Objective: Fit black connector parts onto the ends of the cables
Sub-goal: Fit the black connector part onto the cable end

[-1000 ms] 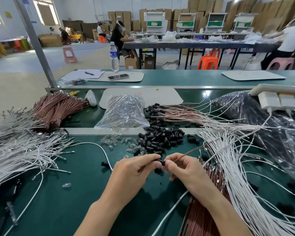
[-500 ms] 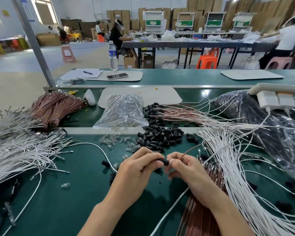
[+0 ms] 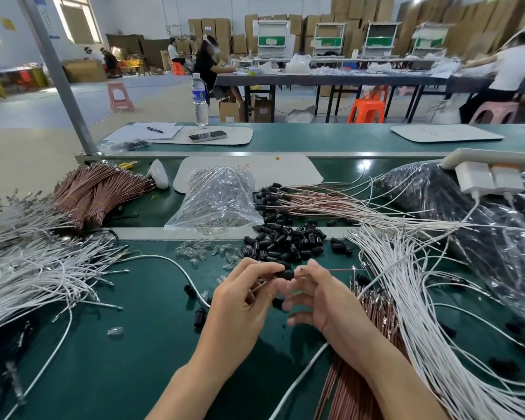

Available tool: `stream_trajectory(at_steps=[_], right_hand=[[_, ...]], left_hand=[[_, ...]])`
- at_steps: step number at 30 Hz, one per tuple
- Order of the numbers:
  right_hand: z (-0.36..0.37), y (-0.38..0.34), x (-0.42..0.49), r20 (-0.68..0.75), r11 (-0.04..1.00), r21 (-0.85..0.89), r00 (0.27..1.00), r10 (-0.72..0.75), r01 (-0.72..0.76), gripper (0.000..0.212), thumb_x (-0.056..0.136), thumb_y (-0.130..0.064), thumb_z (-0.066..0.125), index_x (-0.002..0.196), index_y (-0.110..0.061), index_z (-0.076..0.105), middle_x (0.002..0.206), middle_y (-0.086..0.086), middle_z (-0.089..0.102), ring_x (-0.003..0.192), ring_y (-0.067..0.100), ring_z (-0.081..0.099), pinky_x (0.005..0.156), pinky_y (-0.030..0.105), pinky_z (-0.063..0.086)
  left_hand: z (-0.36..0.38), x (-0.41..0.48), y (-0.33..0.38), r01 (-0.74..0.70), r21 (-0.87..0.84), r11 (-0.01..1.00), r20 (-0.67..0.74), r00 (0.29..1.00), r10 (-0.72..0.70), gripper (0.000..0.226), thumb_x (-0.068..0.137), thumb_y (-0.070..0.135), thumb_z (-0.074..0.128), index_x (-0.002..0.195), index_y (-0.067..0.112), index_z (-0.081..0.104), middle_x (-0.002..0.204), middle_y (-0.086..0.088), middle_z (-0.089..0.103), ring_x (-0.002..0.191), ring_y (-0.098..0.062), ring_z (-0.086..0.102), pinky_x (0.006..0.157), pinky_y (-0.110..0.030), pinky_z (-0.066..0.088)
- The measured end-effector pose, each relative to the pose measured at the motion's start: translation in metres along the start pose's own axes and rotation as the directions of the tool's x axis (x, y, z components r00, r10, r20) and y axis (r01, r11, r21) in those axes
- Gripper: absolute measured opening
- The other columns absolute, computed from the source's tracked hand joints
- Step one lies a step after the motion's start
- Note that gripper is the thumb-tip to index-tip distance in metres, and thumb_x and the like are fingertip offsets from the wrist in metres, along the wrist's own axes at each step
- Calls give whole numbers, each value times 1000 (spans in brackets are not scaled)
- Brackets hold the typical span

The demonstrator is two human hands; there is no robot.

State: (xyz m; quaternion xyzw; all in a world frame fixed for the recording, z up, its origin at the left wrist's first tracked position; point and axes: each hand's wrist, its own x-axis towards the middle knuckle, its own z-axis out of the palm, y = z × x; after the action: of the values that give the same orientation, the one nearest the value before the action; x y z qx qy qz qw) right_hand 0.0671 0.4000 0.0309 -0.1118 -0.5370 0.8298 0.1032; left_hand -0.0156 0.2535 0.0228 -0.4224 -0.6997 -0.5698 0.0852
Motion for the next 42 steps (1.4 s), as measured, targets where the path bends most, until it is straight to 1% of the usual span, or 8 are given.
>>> stream_trajectory(at_steps=[4,8,11,18,25,34,38,42], right_hand=[[0,3,-3,49,993,-98,997,-55,59,43,80,-53,79,113,-27,73,104,7,74,83,21,69,65,33,58],[-1,3,-4,-9,982,-151,993,-115,112,35,82,-46,79,110,-26,76,107,7,75,87,20,70,67,30,58],[-1,0,-2,-91,985,-120,986,-138,127,26,82,-40,72,103,-28,78,107,10,76,89,21,72,67,29,58],[-4,0,-1,-159,990,-76,979,-130,119,17,91,-30,66,102,-26,78,112,11,75,102,29,74,71,33,61],[-6,1,-1,-136,986,-120,982,-130,114,20,100,-13,61,100,-25,78,95,5,75,86,24,73,68,31,60],[-2,-1,-2,-146,976,-155,974,-174,151,21,86,-35,70,106,-31,76,102,1,77,88,25,75,67,31,60],[-6,-3,-1,-210,981,-79,959,-191,178,25,81,-40,72,104,-31,77,106,9,77,91,27,76,66,29,60],[-7,1,1,-186,987,-65,970,-156,146,23,84,-32,69,105,-29,77,111,9,75,98,30,75,70,32,61]], left_hand=[[1,-1,-3,17,22,1000,6,1000,-17,22,95,21,65,114,33,68,102,18,62,90,-7,66,73,-12,47],[1,-4,-7,15,99,995,66,998,-21,35,97,26,63,128,39,61,110,22,61,99,-5,65,79,-12,48],[-3,-4,-11,38,201,979,107,992,-61,44,97,37,60,138,47,48,112,28,59,90,-1,63,74,-13,48],[-14,-1,-13,9,299,954,34,999,-20,10,96,47,52,102,40,58,96,28,61,77,-1,61,67,-16,48],[-11,-1,-10,-61,342,938,57,997,44,7,99,38,56,102,34,60,97,21,58,72,-4,58,63,-22,48],[-13,-1,-9,-12,409,913,70,997,-18,27,97,48,54,118,34,62,98,23,63,84,-1,57,74,-22,48],[-20,1,-11,12,439,898,23,999,-25,25,95,44,52,106,28,67,96,21,68,89,0,52,84,-24,45],[-17,3,-8,-80,471,878,8,996,86,18,96,34,56,100,22,70,93,17,67,84,-4,51,79,-27,44]])
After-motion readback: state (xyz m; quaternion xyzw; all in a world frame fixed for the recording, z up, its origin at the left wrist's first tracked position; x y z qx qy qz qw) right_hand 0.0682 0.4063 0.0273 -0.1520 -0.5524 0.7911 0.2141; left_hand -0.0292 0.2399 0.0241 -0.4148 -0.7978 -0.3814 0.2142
